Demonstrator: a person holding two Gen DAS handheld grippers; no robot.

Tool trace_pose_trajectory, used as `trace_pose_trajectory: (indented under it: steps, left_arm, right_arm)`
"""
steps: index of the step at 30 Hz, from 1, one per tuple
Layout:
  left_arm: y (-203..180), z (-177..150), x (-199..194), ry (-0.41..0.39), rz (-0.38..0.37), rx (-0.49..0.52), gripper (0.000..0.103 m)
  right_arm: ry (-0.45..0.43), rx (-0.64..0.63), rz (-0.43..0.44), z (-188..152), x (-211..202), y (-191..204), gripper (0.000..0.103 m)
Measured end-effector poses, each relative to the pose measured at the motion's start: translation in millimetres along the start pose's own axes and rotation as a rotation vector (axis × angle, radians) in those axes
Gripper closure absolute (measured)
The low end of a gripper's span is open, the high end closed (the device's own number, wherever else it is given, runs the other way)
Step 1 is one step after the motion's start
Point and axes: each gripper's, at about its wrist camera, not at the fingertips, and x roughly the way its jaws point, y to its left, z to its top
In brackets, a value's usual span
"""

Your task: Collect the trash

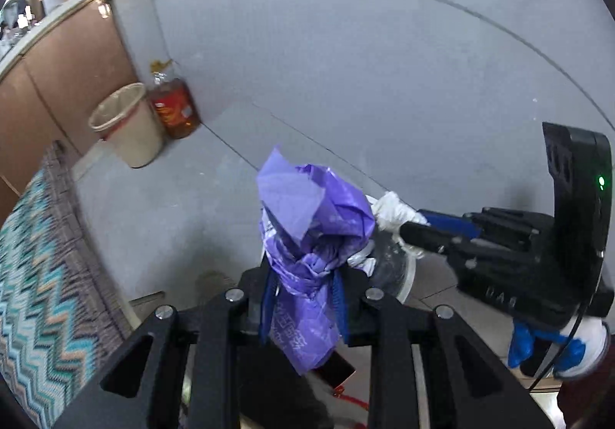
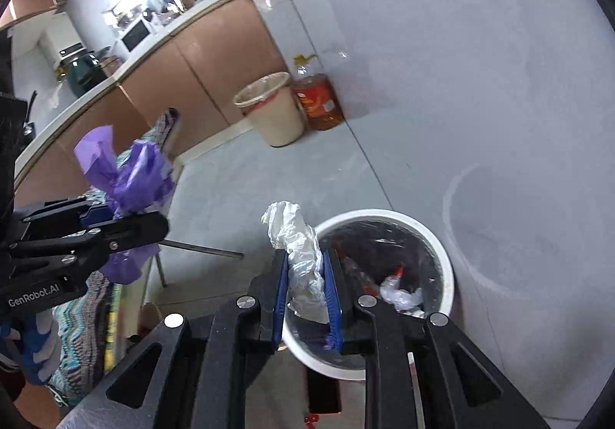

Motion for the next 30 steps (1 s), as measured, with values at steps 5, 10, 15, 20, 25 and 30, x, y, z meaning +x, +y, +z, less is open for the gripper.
trace_pose_trajectory:
  steps: [5,10,15,20,25,30]
  left_arm:
    - [-4,8,30,0.040,-0.028,-0.011,0.066]
    - [6,13,36,0.041,-0.026,-0.034,0.063]
    - [20,13,26,0.029,-0.034,-0.068,0.063]
    - [32,-3,-1,-0.008,-0.025,-0.103,0.063]
    - [51,-28,-42,-0.067,0.010,-0.148,0.063]
    - [67,-59,-79,-0.115,0.079,-0.169,0.063]
  right_arm:
    - [0.023,0.018,-0.037,1,11,-14,0.071]
    - [0.026,0.043,-0.058,-2,11,-22,0.069]
    - [0.024,0.040,-0.073,-2,5,-17,0.062]
    - [-0.011,0.003,-0.101,0,-5,7,0.049]
    - [-0.060,-0.080,-0.122,-3,-19,49,0.038]
    - [-0.107,-0.171,-0.151,-9,-31,92,0.025]
